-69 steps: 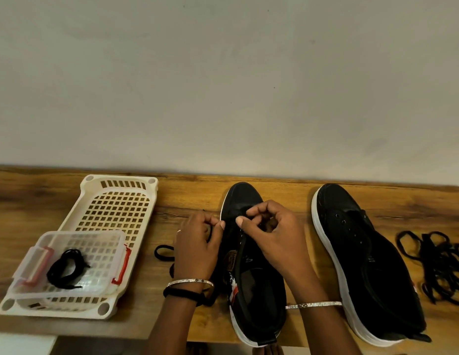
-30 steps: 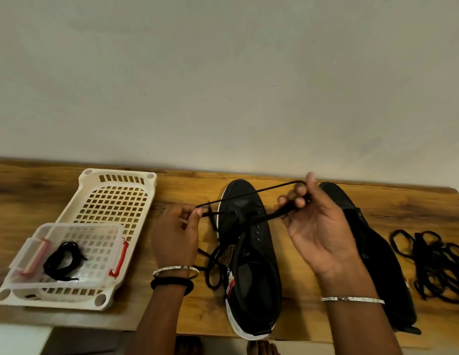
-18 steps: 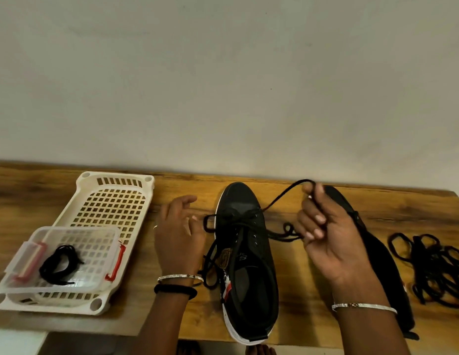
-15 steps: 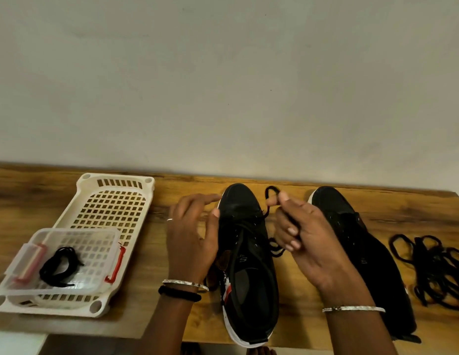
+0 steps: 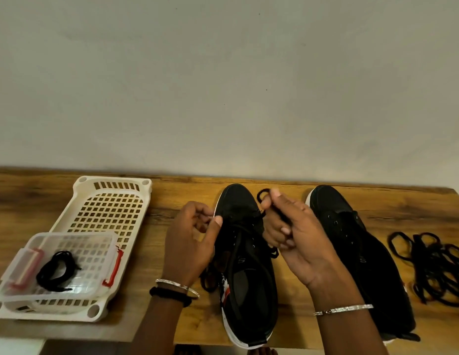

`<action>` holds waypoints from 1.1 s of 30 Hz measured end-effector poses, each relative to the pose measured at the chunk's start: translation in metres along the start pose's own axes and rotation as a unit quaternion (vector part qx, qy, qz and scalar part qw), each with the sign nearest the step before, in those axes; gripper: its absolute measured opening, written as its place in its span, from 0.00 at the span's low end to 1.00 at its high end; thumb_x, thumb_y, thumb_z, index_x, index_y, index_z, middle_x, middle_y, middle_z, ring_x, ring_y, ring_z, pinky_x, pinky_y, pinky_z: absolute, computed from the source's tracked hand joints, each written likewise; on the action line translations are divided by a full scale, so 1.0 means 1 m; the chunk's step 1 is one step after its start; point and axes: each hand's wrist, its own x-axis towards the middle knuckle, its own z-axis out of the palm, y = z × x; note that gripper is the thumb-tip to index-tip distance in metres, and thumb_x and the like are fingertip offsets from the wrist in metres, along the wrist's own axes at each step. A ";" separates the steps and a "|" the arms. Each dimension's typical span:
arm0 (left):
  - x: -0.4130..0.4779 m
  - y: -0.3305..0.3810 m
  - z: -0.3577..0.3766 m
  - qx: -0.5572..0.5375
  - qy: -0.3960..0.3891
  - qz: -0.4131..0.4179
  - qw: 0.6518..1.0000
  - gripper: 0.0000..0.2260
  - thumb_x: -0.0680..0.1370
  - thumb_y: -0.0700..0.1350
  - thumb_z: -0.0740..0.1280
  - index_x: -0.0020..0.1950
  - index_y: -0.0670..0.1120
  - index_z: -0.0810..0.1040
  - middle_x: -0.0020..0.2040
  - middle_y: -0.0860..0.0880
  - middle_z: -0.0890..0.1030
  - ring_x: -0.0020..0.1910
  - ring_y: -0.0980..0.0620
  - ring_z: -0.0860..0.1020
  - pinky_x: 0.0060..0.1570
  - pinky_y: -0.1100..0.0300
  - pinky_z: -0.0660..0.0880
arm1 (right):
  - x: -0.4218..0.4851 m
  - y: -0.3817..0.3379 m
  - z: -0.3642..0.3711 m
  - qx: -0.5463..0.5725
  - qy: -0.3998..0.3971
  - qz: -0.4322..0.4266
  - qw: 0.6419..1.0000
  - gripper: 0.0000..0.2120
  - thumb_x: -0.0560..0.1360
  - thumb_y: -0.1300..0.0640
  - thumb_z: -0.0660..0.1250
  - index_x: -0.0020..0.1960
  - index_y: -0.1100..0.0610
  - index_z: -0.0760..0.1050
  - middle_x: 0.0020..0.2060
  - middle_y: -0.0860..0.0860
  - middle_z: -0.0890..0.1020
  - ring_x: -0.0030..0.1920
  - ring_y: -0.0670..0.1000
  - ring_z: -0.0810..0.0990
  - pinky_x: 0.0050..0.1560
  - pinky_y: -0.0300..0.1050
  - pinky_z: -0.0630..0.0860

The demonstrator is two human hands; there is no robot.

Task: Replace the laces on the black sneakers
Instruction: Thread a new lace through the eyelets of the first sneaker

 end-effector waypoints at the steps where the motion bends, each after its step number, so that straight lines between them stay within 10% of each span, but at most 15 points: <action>1: 0.001 -0.004 -0.005 -0.001 -0.011 -0.021 1.000 0.06 0.75 0.49 0.72 0.48 0.50 0.77 0.43 0.54 0.80 0.41 0.57 0.77 0.37 0.71 0.71 | 0.001 -0.001 -0.003 0.043 0.020 -0.017 0.999 0.15 0.80 0.50 0.62 0.42 0.59 0.78 0.21 0.48 0.60 0.19 0.43 0.55 0.22 0.39 0.51; 8: -0.001 -0.023 -0.020 0.011 -0.229 -0.046 0.972 0.07 0.75 0.51 0.73 0.43 0.51 0.77 0.34 0.50 0.79 0.29 0.56 0.74 0.31 0.62 0.72 | 0.001 -0.007 -0.018 0.194 0.075 -0.082 0.975 0.14 0.84 0.50 0.57 0.53 0.55 0.78 0.26 0.46 0.61 0.22 0.43 0.57 0.24 0.37 0.56; 20: 0.003 -0.038 -0.039 0.237 0.057 -0.198 0.950 0.07 0.75 0.45 0.70 0.42 0.45 0.74 0.34 0.48 0.77 0.33 0.48 0.71 0.33 0.56 0.62 | -0.004 -0.016 -0.039 0.250 0.074 -0.117 0.958 0.15 0.86 0.50 0.54 0.57 0.53 0.78 0.24 0.46 0.64 0.18 0.44 0.57 0.19 0.35 0.59; 29: -0.003 0.011 -0.001 0.011 -0.038 0.123 0.992 0.20 0.79 0.55 0.64 0.71 0.55 0.74 0.61 0.56 0.74 0.59 0.55 0.76 0.51 0.61 0.75 | -0.003 -0.001 0.011 -0.107 -0.046 0.068 0.991 0.17 0.77 0.48 0.66 0.42 0.62 0.81 0.18 0.50 0.63 0.15 0.44 0.55 0.22 0.40 0.46; 33: -0.009 0.016 0.019 -0.027 -0.040 0.152 0.987 0.13 0.80 0.50 0.63 0.62 0.49 0.81 0.58 0.56 0.78 0.59 0.52 0.77 0.54 0.53 0.75 | -0.006 -0.005 0.010 -0.150 -0.083 0.102 0.980 0.19 0.79 0.47 0.66 0.38 0.61 0.79 0.18 0.51 0.63 0.15 0.45 0.55 0.22 0.40 0.48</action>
